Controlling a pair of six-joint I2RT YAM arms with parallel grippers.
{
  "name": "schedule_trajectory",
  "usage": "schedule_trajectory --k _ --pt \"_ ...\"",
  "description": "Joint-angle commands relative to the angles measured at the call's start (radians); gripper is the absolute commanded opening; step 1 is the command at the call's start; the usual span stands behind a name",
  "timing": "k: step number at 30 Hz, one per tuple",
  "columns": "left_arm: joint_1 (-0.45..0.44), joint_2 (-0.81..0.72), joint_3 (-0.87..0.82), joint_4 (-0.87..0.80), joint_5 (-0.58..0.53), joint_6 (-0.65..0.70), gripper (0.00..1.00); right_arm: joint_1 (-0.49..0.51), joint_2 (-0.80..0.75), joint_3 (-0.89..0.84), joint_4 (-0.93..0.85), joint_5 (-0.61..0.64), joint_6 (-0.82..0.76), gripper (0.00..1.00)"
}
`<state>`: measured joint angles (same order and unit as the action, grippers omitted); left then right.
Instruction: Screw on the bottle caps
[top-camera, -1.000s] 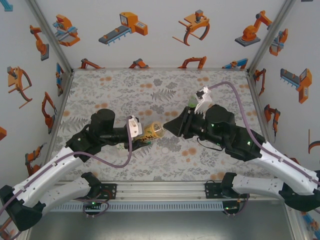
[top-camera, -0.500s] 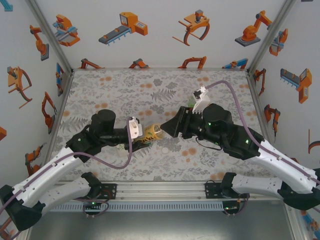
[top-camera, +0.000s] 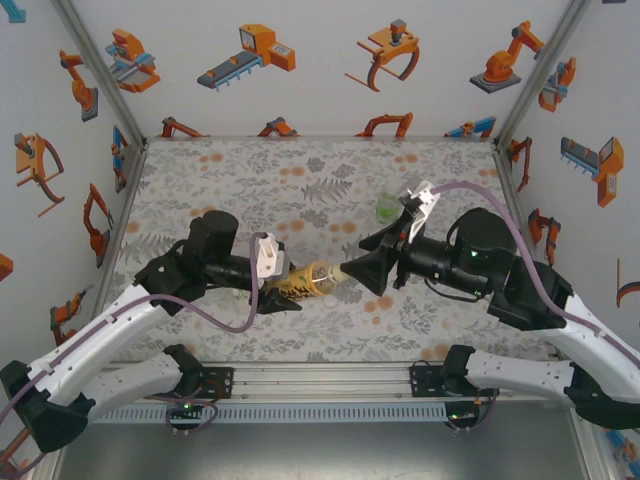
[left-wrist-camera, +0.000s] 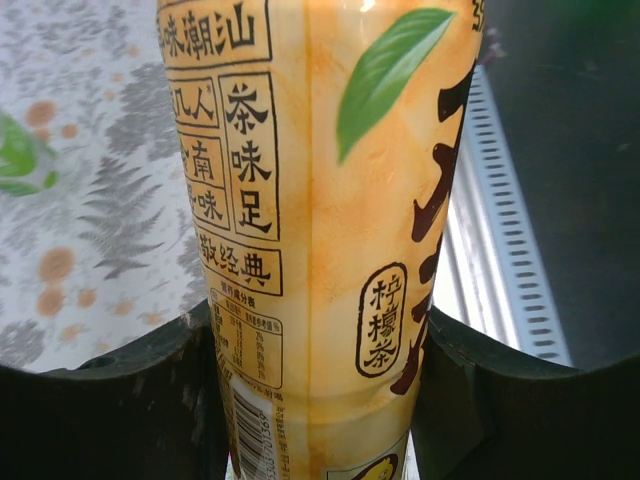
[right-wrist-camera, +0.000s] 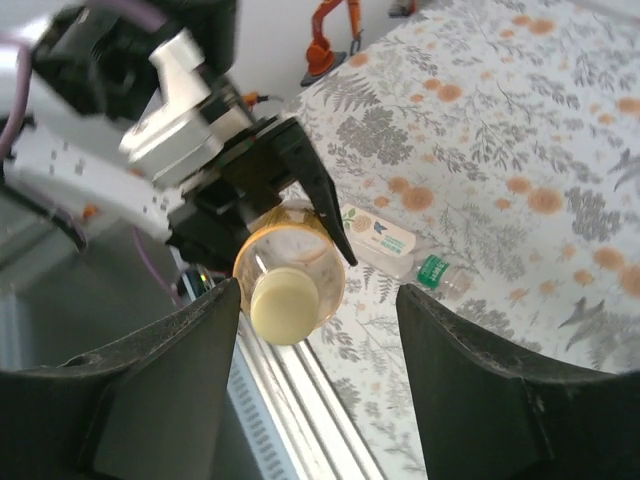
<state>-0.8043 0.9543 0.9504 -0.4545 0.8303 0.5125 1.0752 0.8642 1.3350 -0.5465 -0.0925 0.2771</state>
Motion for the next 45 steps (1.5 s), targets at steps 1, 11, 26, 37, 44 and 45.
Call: schedule_trajectory --k 1,11,26,37,44,45 --pt "0.002 0.042 0.069 -0.163 0.160 0.064 0.00 0.005 -0.026 0.039 -0.066 -0.232 -0.359 0.58" --pt "0.002 0.093 0.102 -0.268 0.283 0.133 0.00 0.006 -0.040 -0.044 -0.059 -0.429 -0.688 0.62" --pt "0.002 0.116 0.101 -0.279 0.292 0.137 0.00 0.005 0.010 -0.065 0.010 -0.504 -0.665 0.56" --pt "0.002 0.110 0.097 -0.279 0.294 0.142 0.00 0.005 0.021 -0.061 -0.004 -0.500 -0.665 0.43" --pt "0.002 0.110 0.097 -0.279 0.299 0.144 0.00 0.005 0.023 -0.056 -0.028 -0.495 -0.665 0.49" --pt "0.002 0.108 0.098 -0.279 0.298 0.144 0.00 0.005 0.023 -0.054 -0.029 -0.496 -0.665 0.49"
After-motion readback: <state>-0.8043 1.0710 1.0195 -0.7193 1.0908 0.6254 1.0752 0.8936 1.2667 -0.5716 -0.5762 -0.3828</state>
